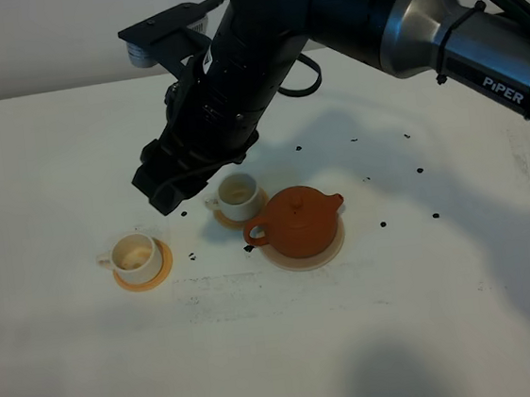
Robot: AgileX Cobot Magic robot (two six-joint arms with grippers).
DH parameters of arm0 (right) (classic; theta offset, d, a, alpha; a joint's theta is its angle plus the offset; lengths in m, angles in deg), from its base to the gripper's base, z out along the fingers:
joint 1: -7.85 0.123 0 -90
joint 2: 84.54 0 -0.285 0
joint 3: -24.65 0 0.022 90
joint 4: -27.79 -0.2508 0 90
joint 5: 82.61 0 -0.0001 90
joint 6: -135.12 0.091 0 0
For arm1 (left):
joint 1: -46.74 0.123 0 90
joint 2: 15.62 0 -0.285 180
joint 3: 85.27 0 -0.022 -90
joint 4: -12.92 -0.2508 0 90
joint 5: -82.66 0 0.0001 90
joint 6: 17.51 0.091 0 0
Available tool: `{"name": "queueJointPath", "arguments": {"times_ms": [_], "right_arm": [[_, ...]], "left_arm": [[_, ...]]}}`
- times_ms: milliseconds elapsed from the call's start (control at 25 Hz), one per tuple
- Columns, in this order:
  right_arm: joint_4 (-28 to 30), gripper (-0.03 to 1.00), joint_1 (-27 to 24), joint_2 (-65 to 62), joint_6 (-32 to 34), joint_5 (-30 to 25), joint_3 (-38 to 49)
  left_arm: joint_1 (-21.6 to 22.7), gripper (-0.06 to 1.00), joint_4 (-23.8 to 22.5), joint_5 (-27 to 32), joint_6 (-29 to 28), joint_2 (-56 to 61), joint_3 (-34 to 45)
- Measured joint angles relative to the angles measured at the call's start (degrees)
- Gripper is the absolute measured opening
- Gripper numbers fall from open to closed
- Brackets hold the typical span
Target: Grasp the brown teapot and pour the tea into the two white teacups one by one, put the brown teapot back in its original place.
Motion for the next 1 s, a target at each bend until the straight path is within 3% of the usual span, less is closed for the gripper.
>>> {"name": "queueJointPath", "arguments": {"times_ms": [400,520,680,1000], "right_arm": [[0.97,0.56,0.0,0.06,0.02,0.26,0.0],[2.5,0.56,0.0,0.06,0.02,0.66,0.0],[4.44,0.56,0.0,0.06,0.02,0.66,0.0],[6.34,0.56,0.0,0.06,0.87,1.53,0.0]], "left_arm": [[0.14,0.3,0.0,0.0,0.42,0.11,0.0],[3.05,0.3,0.05,0.0,0.48,0.11,0.0],[10.12,0.3,-0.01,0.0,0.48,0.11,0.0],[10.89,0.3,0.03,0.0,0.48,0.11,0.0]]}}
